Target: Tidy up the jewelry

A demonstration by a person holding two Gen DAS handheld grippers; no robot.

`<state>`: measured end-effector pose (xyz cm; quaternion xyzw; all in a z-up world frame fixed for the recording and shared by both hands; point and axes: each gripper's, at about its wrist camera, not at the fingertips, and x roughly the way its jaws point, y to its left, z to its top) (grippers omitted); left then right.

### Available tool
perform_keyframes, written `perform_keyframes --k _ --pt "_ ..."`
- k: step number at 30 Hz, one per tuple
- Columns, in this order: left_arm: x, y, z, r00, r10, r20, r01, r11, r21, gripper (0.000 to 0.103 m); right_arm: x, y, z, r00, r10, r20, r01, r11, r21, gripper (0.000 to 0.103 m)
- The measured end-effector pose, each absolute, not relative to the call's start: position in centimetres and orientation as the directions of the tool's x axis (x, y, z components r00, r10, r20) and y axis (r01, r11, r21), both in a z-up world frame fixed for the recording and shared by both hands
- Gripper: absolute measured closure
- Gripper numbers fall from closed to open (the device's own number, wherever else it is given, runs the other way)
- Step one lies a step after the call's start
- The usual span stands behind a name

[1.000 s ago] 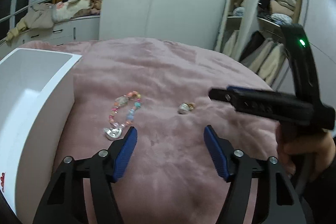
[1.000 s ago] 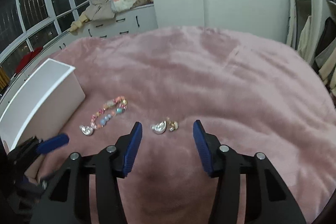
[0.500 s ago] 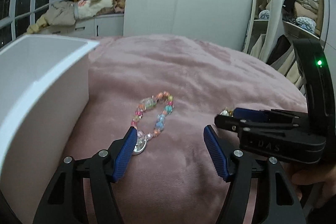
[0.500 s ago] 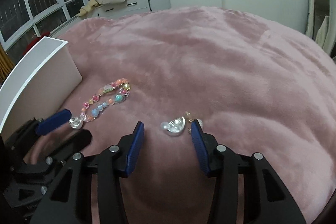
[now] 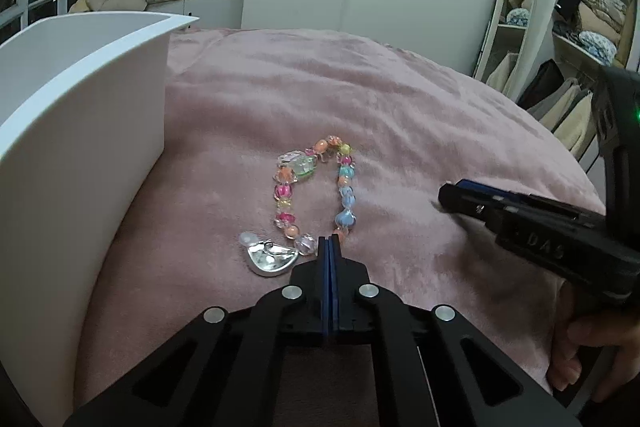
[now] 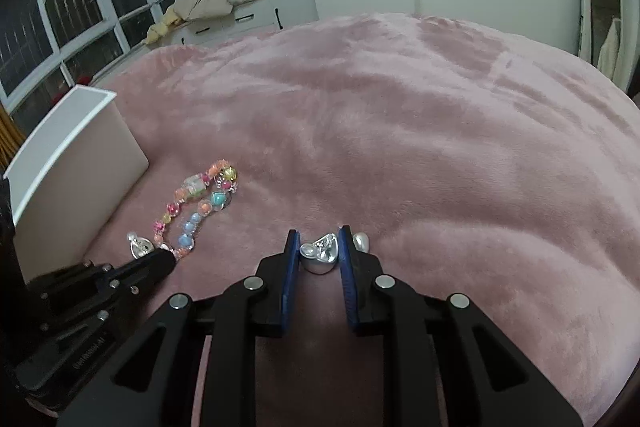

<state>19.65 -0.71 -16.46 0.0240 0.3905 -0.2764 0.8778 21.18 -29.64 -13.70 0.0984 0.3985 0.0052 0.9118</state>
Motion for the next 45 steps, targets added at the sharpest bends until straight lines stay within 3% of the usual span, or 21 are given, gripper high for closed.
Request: perform_keyframes --k 13,23,31,33,34,35,40,45 --pt "18.3 0.3 -14.7 0.533 -0.504 -0.680 0.545 0.819 -0.179 0.097 19.3 -29.3 -11.5 0.701 0.057 -0.711 0.082 0.984 0.161 0.083" --pt "17.5 1.9 -13.1 0.453 -0.640 -0.621 0.598 0.735 -0.320 0.097 19.4 -29.0 -10.9 0.725 0.071 -0.685 0.066 0.983 0.172 0.083" --pt "17.1 2.6 -12.2 0.521 -0.600 -0.607 0.575 0.772 -0.269 0.097 19.2 -29.0 -10.4 0.729 0.073 -0.681 0.061 0.983 0.171 0.083" --pt "17.2 2.7 -12.0 0.557 -0.575 -0.600 0.561 0.793 -0.238 0.084 19.2 -29.0 -10.5 0.727 0.074 -0.682 0.062 0.983 0.173 0.083" --pt "17.2 2.7 -12.1 0.562 -0.571 -0.598 0.561 0.795 -0.231 0.061 19.2 -28.9 -10.6 0.726 0.076 -0.684 0.062 0.982 0.176 0.083" --pt "17.3 2.8 -12.1 0.568 -0.571 -0.593 0.560 0.796 -0.230 0.052 19.2 -28.9 -10.8 0.722 0.080 -0.687 0.061 0.982 0.178 0.083" --pt "18.2 2.2 -13.5 0.624 -0.493 -0.606 0.513 0.844 -0.157 0.052 19.2 -28.7 -11.8 0.711 0.108 -0.695 0.050 0.978 0.203 0.083" --pt "21.5 1.6 -16.4 0.550 -0.460 -0.697 0.458 0.864 -0.209 0.052 19.4 -28.7 -12.7 0.701 0.126 -0.702 0.045 0.975 0.220 0.083"
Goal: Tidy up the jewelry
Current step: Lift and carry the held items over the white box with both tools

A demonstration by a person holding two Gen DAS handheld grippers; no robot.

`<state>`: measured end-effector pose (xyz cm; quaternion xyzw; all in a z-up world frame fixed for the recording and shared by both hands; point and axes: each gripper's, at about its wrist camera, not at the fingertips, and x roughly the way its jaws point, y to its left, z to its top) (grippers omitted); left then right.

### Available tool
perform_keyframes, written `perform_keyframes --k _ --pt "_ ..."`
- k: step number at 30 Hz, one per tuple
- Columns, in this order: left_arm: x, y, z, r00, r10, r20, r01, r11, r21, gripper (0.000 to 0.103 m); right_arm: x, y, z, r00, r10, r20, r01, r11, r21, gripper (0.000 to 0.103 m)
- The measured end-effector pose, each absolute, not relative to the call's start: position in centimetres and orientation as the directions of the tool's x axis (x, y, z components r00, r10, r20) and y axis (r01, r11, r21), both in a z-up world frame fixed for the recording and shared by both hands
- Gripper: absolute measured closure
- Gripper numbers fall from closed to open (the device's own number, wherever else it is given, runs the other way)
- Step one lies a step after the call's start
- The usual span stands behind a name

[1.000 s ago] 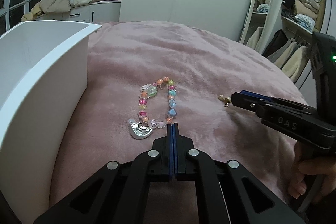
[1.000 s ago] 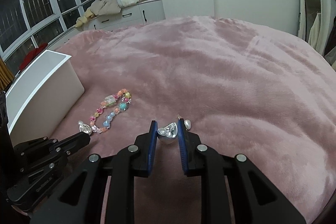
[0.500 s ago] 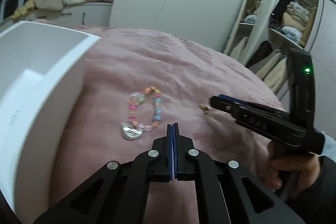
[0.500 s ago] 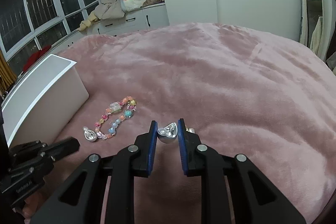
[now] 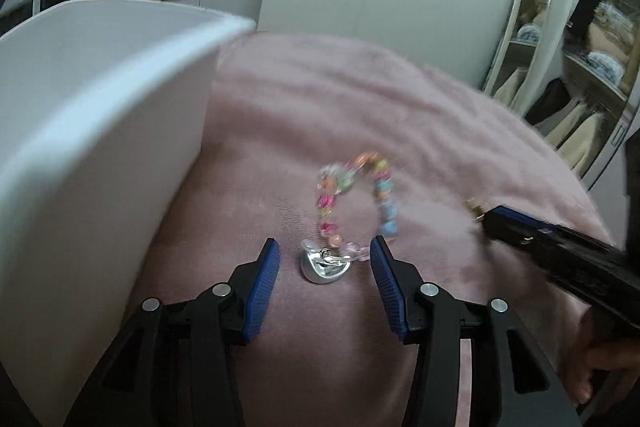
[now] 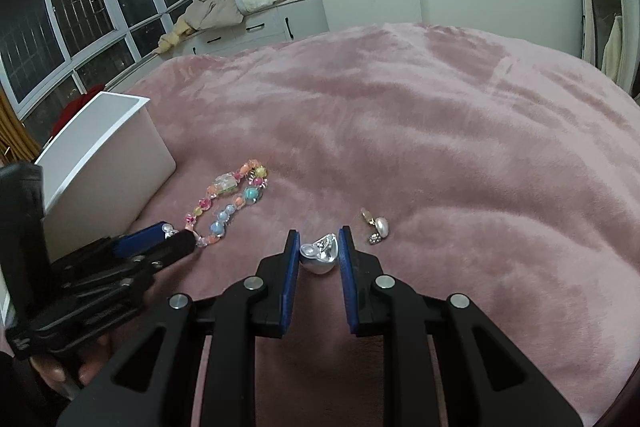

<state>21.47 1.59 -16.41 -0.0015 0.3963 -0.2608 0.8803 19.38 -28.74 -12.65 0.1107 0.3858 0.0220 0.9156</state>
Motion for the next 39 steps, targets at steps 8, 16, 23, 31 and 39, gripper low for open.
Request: perform_keyframes --k 8,16,23,31,39 --pt "21.4 1.7 -16.4 0.544 -0.469 -0.695 0.462 0.860 -0.218 0.073 19.4 -28.8 -13.0 0.699 0.121 -0.705 0.054 0.974 0.221 0.083" --pt "20.4 2.0 -15.5 0.542 -0.514 -0.665 0.502 0.833 -0.234 0.073 19.4 -28.8 -12.6 0.707 0.122 -0.697 0.052 0.973 0.224 0.083" --pt "18.3 2.0 -14.0 0.553 -0.511 -0.658 0.531 0.825 -0.194 0.073 19.2 -28.5 -11.2 0.727 0.096 -0.679 0.054 0.979 0.196 0.083" --pt "16.1 2.6 -11.0 0.533 -0.542 -0.650 0.576 0.795 -0.190 0.073 18.9 -26.7 -9.5 0.742 0.089 -0.664 0.023 0.987 0.157 0.083" --pt "13.8 5.0 -6.4 0.600 -0.550 -0.581 0.567 0.805 -0.176 0.073 18.6 -24.3 -7.3 0.764 0.106 -0.636 -0.016 0.989 0.145 0.083"
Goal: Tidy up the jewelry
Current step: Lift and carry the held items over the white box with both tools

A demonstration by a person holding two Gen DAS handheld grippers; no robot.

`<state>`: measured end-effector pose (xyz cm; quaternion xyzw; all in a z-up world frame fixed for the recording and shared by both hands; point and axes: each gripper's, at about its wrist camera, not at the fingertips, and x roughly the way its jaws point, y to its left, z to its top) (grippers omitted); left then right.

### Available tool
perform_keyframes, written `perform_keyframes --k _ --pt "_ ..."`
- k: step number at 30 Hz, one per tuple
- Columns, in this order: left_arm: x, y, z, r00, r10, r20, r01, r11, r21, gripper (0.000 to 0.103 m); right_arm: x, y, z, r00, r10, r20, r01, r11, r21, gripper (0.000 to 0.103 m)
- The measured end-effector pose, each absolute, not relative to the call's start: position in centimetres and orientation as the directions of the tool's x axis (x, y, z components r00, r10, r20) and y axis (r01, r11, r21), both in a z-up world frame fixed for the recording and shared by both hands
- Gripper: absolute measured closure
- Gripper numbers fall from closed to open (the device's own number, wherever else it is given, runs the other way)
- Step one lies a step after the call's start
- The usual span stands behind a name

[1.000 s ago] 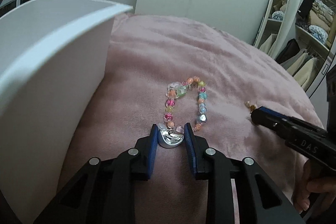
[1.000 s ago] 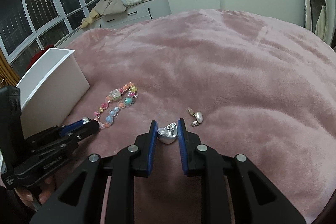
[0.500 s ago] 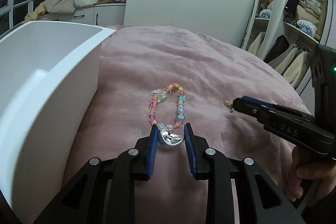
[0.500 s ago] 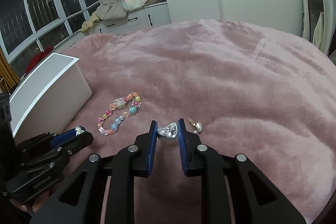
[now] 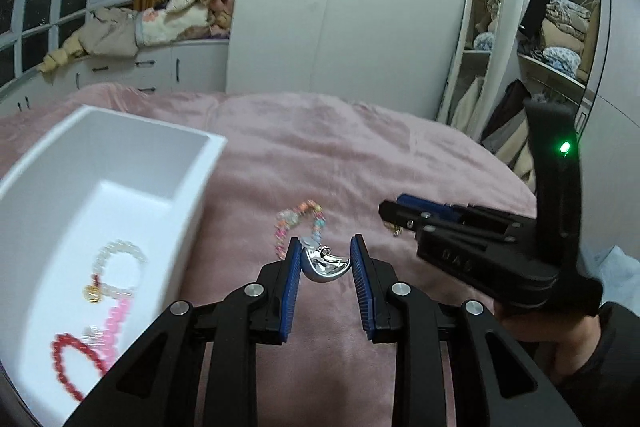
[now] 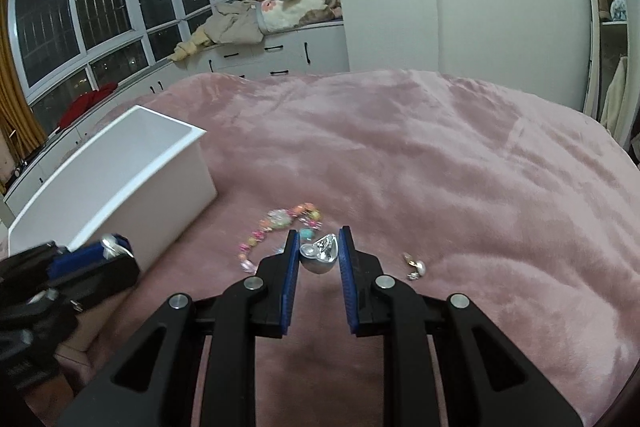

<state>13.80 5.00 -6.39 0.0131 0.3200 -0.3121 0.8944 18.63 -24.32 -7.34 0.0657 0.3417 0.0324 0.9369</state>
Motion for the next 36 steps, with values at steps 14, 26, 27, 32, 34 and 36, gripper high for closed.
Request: perform_keyframes --k 14,26,27,32,34,36 --pt "12.0 11.7 0.0 0.771 -0.455 -0.446 0.421 0.889 -0.180 0.073 19.4 -18.7 -2.6 0.800 0.191 -0.569 -0.130 0.981 0.147 0.083" --pt "15.4 16.3 0.4 0.822 -0.307 -0.480 0.224 0.948 -0.225 0.073 21.7 -13.6 -1.1 0.794 0.262 -0.549 -0.246 0.964 0.104 0.083" --pt "15.7 16.8 0.3 0.827 -0.288 -0.484 0.198 0.953 -0.228 0.073 22.0 -13.3 -1.1 0.792 0.264 -0.550 -0.252 0.963 0.100 0.083" --pt "17.3 18.6 -0.2 0.826 -0.242 -0.508 0.137 0.962 -0.236 0.073 23.1 -12.2 -1.1 0.787 0.286 -0.546 -0.276 0.956 0.102 0.083" --pt "18.2 19.4 -0.6 0.822 -0.225 -0.524 0.101 0.962 -0.253 0.073 23.4 -12.0 -1.2 0.785 0.306 -0.538 -0.287 0.950 0.123 0.083" --pt "18.9 20.0 -1.0 0.815 -0.210 -0.539 0.065 0.959 -0.274 0.073 23.9 -11.5 -1.6 0.776 0.321 -0.543 -0.298 0.945 0.132 0.083"
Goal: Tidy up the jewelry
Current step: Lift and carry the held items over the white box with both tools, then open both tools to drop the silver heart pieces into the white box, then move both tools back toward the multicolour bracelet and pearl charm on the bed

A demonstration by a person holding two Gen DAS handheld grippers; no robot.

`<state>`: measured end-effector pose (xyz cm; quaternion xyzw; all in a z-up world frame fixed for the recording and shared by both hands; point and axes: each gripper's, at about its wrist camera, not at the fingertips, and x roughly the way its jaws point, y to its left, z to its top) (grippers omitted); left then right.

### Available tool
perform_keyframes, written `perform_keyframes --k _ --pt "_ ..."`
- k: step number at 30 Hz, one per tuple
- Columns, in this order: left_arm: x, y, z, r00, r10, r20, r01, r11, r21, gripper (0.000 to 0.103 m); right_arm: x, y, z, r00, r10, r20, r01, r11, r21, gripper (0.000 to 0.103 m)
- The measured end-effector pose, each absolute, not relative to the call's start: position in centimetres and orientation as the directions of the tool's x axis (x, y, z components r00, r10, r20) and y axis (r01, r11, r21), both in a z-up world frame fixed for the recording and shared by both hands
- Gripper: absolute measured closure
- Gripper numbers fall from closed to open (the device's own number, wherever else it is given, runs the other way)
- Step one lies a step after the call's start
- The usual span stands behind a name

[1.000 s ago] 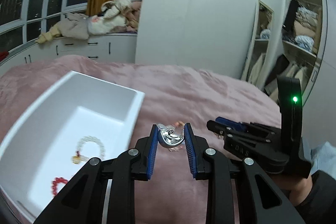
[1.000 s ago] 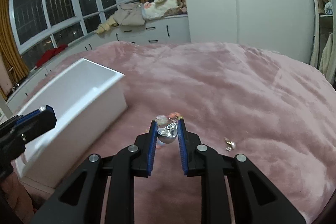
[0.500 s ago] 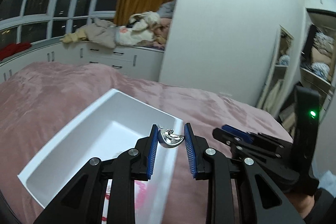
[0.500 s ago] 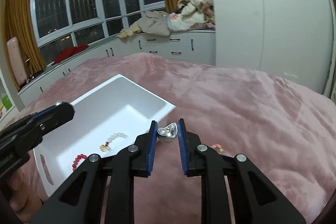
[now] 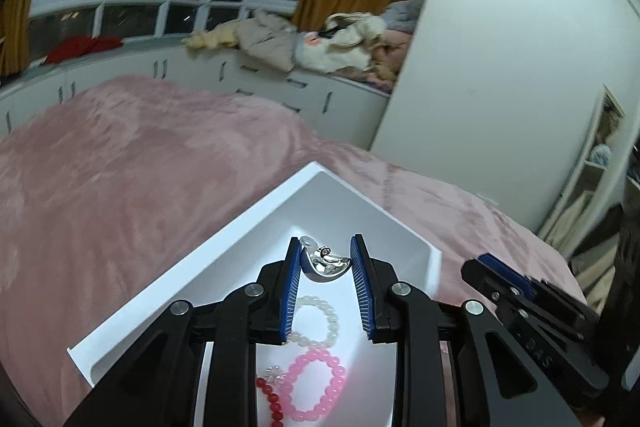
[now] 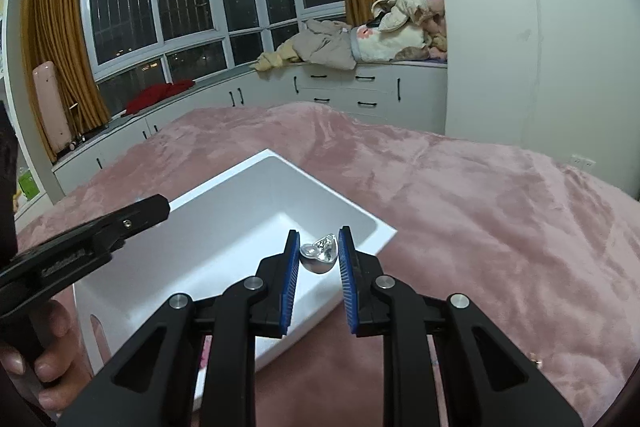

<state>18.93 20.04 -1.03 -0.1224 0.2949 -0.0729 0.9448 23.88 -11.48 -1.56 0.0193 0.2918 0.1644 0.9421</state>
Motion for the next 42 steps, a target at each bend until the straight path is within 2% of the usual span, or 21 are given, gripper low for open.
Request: perform_keyframes --k 4,7,13,16,22,24,25,26,27,29,31,35,42 --pt "19.9 21.3 -1.8 0.800 -0.198 -0.567 0.015 0.950 -0.311 0.073 25.0 -9.6 -2.3 0.753 0.354 -0.555 -0.338 0.931 0.135 0.083" --pt "19.8 21.7 -1.6 0.809 -0.161 -0.566 -0.011 0.957 -0.289 0.073 25.6 -8.2 -3.0 0.727 0.375 -0.575 -0.374 0.919 0.127 0.083" --pt "20.6 21.7 -2.5 0.765 -0.211 -0.609 0.003 0.946 -0.324 0.073 26.2 -6.5 -4.9 0.682 0.403 -0.610 -0.405 0.903 0.143 0.083" --pt "20.4 22.0 -2.3 0.774 -0.203 -0.600 -0.009 0.943 -0.332 0.062 26.4 -6.2 -5.6 0.666 0.413 -0.621 -0.412 0.898 0.155 0.082" --pt "19.7 22.2 -2.0 0.779 -0.202 -0.594 -0.023 0.937 -0.349 0.049 25.9 -5.9 -6.5 0.644 0.434 -0.630 -0.420 0.889 0.184 0.080" --pt "19.6 22.5 -2.0 0.780 -0.206 -0.591 -0.028 0.932 -0.361 0.044 25.8 -5.7 -6.4 0.643 0.436 -0.629 -0.421 0.888 0.186 0.069" --pt "19.5 22.6 -2.0 0.781 -0.206 -0.589 -0.031 0.930 -0.366 0.042 25.6 -5.7 -6.3 0.650 0.434 -0.624 -0.421 0.889 0.180 0.053" --pt "19.4 22.7 -1.9 0.784 -0.206 -0.585 -0.032 0.929 -0.370 0.039 25.5 -5.8 -6.1 0.666 0.414 -0.621 -0.405 0.899 0.165 0.032" --pt "19.2 22.8 -1.7 0.788 -0.209 -0.579 -0.031 0.926 -0.377 0.034 25.2 -6.0 -5.9 0.688 0.395 -0.608 -0.385 0.910 0.155 0.025" --pt "18.9 23.0 -1.4 0.794 -0.237 -0.561 -0.013 0.914 -0.404 0.014 25.0 -7.0 -5.4 0.718 0.376 -0.585 -0.347 0.923 0.168 0.015" --pt "18.2 22.9 -0.9 0.812 -0.271 -0.517 0.033 0.905 -0.424 0.010 25.0 -9.2 -5.1 0.739 0.352 -0.575 -0.281 0.936 0.212 0.011" --pt "16.7 20.3 0.2 0.830 -0.282 -0.481 0.127 0.935 -0.330 0.010 24.2 -13.2 -4.7 0.784 0.259 -0.564 -0.164 0.963 0.215 0.005" --pt "15.3 14.3 -0.5 0.778 -0.388 -0.494 0.341 0.921 -0.187 0.003 22.2 -18.9 -4.8 0.807 0.137 -0.574 -0.028 0.981 0.194 0.005"
